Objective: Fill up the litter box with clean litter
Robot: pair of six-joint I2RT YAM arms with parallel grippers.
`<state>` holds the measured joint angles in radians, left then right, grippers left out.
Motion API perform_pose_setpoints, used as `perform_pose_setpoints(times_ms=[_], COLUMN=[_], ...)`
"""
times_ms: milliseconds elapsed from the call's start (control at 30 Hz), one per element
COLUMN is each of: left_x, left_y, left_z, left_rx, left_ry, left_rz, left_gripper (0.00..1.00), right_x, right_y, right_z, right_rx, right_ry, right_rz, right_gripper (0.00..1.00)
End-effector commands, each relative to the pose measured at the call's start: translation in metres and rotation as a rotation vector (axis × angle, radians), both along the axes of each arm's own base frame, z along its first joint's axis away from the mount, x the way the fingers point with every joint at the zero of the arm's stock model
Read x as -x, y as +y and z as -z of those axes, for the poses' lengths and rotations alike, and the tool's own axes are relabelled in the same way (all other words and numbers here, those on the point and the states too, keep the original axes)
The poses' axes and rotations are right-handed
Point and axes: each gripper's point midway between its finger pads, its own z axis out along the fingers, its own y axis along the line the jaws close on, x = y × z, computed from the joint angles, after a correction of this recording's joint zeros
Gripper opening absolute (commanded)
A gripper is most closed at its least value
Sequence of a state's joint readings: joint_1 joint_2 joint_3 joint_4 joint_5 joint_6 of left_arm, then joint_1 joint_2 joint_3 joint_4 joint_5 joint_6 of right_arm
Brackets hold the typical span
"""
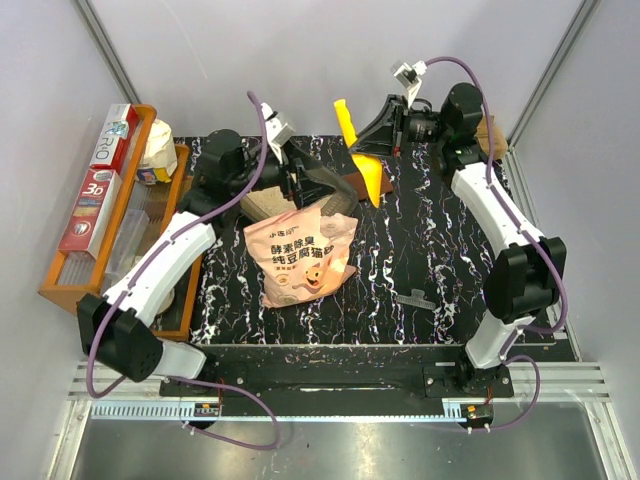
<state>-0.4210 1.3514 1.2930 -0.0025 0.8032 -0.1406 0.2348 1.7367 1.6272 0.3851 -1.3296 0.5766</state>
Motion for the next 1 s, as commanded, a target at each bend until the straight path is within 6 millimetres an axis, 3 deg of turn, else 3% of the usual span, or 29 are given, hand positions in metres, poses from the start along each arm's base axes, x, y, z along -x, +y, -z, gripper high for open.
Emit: perform_pose_setpoints(times_ms=[0,167,400,500,533,567,667,767,900,933,967], left_x=[-0.004,-0.006,-0.002,0.002,0.002,0.001,0.001,-0.002,-0.006,-0.006,-0.008], left_y=[-0.019,-0.037,-0.052,-0.054,-0.053,-0.053,-0.049,-0.042,-0.027,-0.024,-0.020], left_z=[-0.038,-0.043,-0.052,-0.050,-0.048,-0.047,-0.039,-0.029,-0.009,-0.008,-0.004], left_rx=[0.095,0.119,0.145,0.136,0.128,0.121,0.094,0.043,-0.073,-0.091,-0.128], left_ry=[-0.081,-0.094,-0.109,-0.113,-0.108,-0.117,-0.119,-0.128,-0.148,-0.160,-0.205], left_rz=[0.059,0.102,0.179,0.207,0.208,0.201,0.177,0.134,0.068,0.059,0.051], left_gripper=[0.86,0.80,0.51,0.22,0.01,0.00,0.00,0.00,0.00,0.00,0.00], right_x=[0.037,0.049,0.042,0.038,0.032,0.031,0.028,0.022,-0.010,-0.023,-0.029], right_y=[0.017,0.034,0.037,0.038,0.039,0.039,0.039,0.034,0.006,-0.011,-0.019], right_z=[-0.060,-0.060,-0.057,-0.056,-0.052,-0.051,-0.046,-0.041,-0.052,-0.049,-0.049], right_rx=[-0.062,-0.074,-0.083,-0.090,-0.092,-0.093,-0.087,-0.073,-0.043,-0.033,-0.030], right_ry=[-0.161,-0.166,-0.169,-0.171,-0.162,-0.158,-0.134,-0.094,0.022,0.053,0.054], right_rz=[-0.084,-0.120,-0.098,-0.075,-0.047,-0.038,-0.024,0.012,0.188,0.259,0.304], right_gripper=[0.01,0.01,0.01,0.03,0.04,0.05,0.16,0.43,0.67,0.99,1.00])
